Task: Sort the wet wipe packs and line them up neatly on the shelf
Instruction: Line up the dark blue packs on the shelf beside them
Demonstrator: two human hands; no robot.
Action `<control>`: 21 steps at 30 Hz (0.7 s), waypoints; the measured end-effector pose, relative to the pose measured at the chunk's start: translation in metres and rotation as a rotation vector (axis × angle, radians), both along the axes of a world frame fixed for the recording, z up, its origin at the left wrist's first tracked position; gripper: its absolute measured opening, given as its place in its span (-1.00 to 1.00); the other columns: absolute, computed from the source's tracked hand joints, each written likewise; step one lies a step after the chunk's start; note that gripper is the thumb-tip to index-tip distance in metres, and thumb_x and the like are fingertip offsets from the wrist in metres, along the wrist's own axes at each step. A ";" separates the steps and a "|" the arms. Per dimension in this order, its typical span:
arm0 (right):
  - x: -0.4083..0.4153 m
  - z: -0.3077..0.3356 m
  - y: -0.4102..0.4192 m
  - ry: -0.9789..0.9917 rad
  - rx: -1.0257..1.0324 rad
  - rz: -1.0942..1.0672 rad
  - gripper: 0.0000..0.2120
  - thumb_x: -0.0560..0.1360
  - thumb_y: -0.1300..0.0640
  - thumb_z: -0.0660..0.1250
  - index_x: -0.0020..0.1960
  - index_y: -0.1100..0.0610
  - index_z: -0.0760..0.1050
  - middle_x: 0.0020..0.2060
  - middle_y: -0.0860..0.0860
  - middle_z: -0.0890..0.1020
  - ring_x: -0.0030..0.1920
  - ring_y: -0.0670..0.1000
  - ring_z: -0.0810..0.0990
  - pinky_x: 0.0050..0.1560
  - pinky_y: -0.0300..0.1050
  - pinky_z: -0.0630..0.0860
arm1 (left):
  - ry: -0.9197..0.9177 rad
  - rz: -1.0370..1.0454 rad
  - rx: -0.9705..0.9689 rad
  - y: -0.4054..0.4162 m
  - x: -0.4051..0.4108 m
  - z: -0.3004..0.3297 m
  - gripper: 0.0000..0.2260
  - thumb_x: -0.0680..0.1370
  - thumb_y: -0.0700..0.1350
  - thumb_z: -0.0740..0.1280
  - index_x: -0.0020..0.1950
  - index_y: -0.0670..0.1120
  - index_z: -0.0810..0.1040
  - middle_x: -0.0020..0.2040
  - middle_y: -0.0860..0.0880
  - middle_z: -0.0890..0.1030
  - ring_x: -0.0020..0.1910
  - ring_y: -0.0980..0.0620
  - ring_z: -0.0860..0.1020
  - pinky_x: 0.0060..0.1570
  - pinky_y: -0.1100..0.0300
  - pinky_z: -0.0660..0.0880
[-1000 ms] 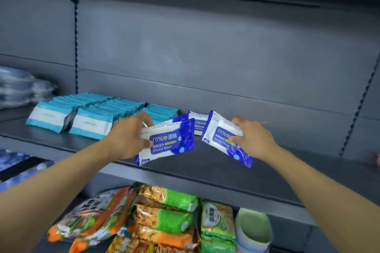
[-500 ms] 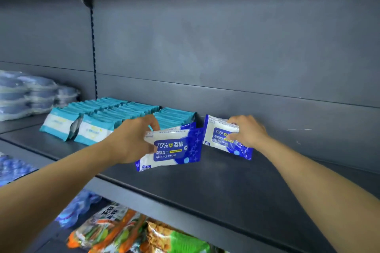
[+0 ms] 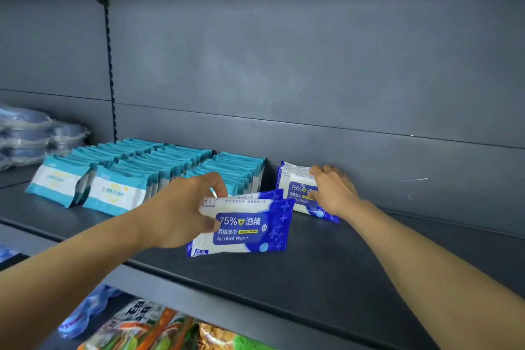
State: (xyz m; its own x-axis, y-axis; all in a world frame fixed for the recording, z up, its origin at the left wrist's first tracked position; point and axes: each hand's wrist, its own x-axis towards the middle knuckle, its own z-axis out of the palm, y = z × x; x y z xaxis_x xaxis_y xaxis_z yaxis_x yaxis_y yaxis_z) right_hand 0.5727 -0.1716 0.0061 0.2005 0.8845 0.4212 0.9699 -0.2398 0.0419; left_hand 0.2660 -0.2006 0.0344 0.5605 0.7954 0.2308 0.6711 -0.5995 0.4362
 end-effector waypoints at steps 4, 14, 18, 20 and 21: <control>0.003 -0.002 0.003 0.007 0.058 -0.052 -0.54 0.50 -0.01 0.35 0.28 0.19 0.32 0.22 0.15 0.44 0.24 0.16 0.40 0.16 -0.04 0.38 | 0.014 -0.032 -0.013 -0.001 0.006 0.002 -0.74 0.47 -0.20 0.41 -0.07 0.08 0.37 -0.10 0.09 0.64 -0.22 0.04 0.63 -0.29 0.15 0.56; 0.039 0.006 -0.024 0.329 0.241 -0.001 -0.63 0.58 0.18 0.20 0.37 0.18 0.28 0.32 0.16 0.31 0.33 0.16 0.30 0.27 0.01 0.36 | -0.042 -0.152 -0.071 0.026 0.094 0.014 -0.72 0.43 -0.28 0.42 -0.10 0.05 0.41 -0.04 0.00 0.55 -0.15 0.00 0.56 -0.37 0.30 0.44; 0.049 0.012 -0.041 0.440 0.237 0.046 -0.75 0.62 0.19 0.10 0.23 0.16 0.45 0.22 0.12 0.46 0.19 0.10 0.48 0.11 -0.17 0.35 | -0.033 -0.179 -0.248 0.048 0.137 0.006 -0.71 0.43 -0.30 0.44 0.01 0.00 0.46 0.11 -0.06 0.55 0.01 -0.07 0.59 -0.03 0.09 0.55; 0.050 0.011 -0.048 0.537 0.215 0.077 -0.74 0.63 0.12 0.06 0.17 0.14 0.48 0.15 0.07 0.53 0.13 0.07 0.51 0.06 -0.14 0.40 | -0.043 -0.172 -0.349 0.059 0.149 0.003 -0.68 0.44 -0.32 0.42 0.12 -0.06 0.49 0.06 -0.07 0.55 -0.05 -0.04 0.57 -0.05 0.15 0.52; 0.050 0.010 -0.052 0.616 0.192 0.107 -0.73 0.62 0.05 0.07 0.15 0.10 0.48 0.13 0.03 0.55 0.12 0.04 0.52 0.12 -0.08 0.43 | -0.058 -0.169 -0.400 0.063 0.152 0.003 -0.67 0.45 -0.33 0.42 0.15 -0.08 0.50 0.04 -0.08 0.58 -0.07 -0.04 0.58 -0.02 0.14 0.53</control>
State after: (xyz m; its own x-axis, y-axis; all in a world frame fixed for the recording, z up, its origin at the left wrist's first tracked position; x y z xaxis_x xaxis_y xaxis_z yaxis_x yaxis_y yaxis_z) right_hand 0.6223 -0.2233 0.0157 0.3705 0.8333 0.4103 0.8218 -0.0882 -0.5630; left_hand 0.4184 -0.1374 0.0375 0.6857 0.7266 -0.0422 0.5458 -0.4750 0.6903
